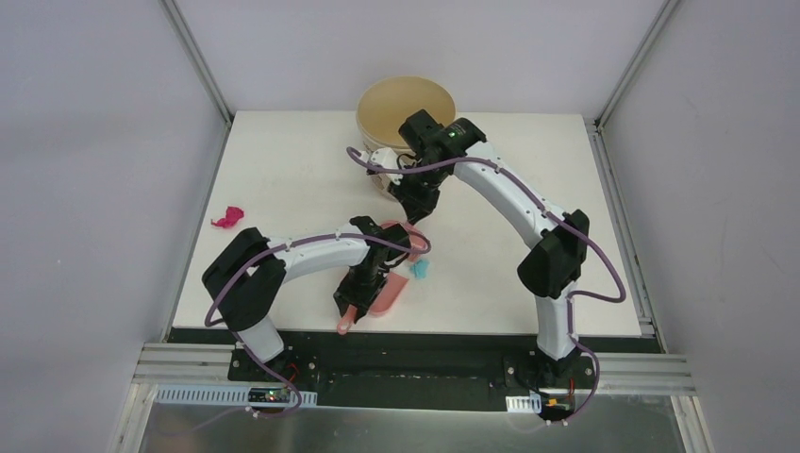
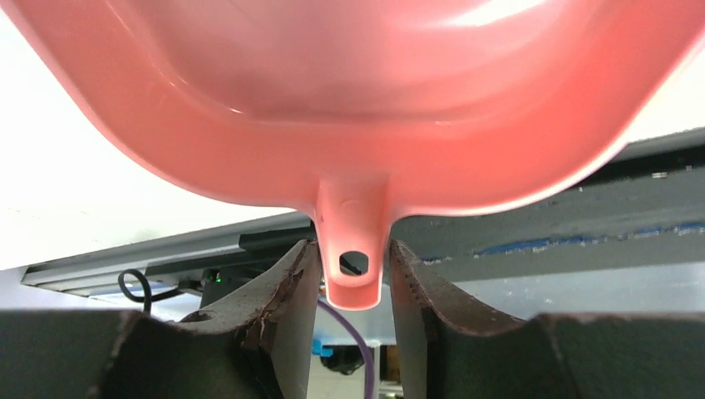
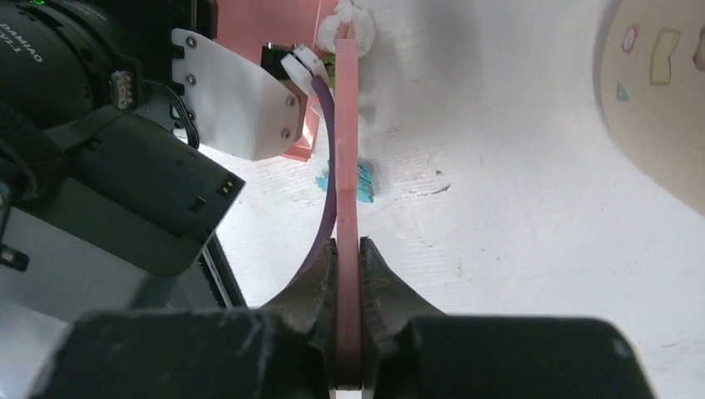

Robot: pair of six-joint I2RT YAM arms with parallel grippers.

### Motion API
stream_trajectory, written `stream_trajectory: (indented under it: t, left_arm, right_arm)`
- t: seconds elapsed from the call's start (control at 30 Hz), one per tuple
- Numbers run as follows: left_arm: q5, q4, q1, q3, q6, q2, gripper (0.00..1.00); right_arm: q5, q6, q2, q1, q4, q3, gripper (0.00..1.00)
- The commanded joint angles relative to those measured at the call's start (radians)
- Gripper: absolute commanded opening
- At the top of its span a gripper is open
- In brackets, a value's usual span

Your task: Sweep away the paper scraps from the table

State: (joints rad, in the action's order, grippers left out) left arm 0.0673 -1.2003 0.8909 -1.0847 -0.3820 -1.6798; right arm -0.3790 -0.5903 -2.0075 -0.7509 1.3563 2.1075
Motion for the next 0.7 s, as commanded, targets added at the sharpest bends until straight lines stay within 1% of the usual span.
stream_trajectory:
  t: [0.0,0.03,0.07,0.1,0.13,0.23,0.3,0.4,0.47,0.57,0.67]
  left_arm:
    - [-0.062,0.107,0.022,0.044,-0.071,0.064,0.38]
    - [-0.063,0.125,0.031,0.059,-0.078,0.079,0.39]
    - [-0.094,0.142,0.040,0.075,-0.084,0.098,0.41]
    - [-0.108,0.157,0.046,0.089,-0.093,0.117,0.44]
    - [-0.116,0.169,0.050,0.102,-0.100,0.134,0.45]
    - [-0.114,0.190,0.052,0.140,-0.108,0.157,0.47]
    - [-0.095,0.206,0.052,0.161,-0.107,0.148,0.46]
    - [-0.069,0.228,0.062,0.177,-0.103,0.137,0.39]
    - [-0.069,0.219,0.068,0.171,-0.113,0.136,0.33]
    - [-0.038,0.145,0.067,0.129,-0.135,0.126,0.24]
    - [-0.004,0.043,0.069,0.078,-0.140,0.102,0.13]
  right_arm:
    - [-0.005,0.088,0.097,0.023,0.032,0.042,0.00]
    - [-0.001,0.095,0.112,0.030,0.027,0.037,0.00]
    - [0.000,0.099,0.126,0.037,0.023,0.032,0.00]
    - [0.000,0.104,0.144,0.042,0.017,0.024,0.00]
    - [0.009,0.109,0.160,0.050,0.007,0.012,0.00]
    - [0.072,0.124,0.216,0.059,-0.037,-0.058,0.00]
    - [0.137,0.133,0.252,0.062,-0.080,-0.141,0.00]
    - [0.253,0.168,0.300,0.063,-0.168,-0.260,0.00]
    - [0.303,0.190,0.320,0.065,-0.224,-0.323,0.00]
    - [0.345,0.211,0.329,0.067,-0.264,-0.384,0.00]
    - [0.371,0.236,0.320,0.068,-0.285,-0.403,0.00]
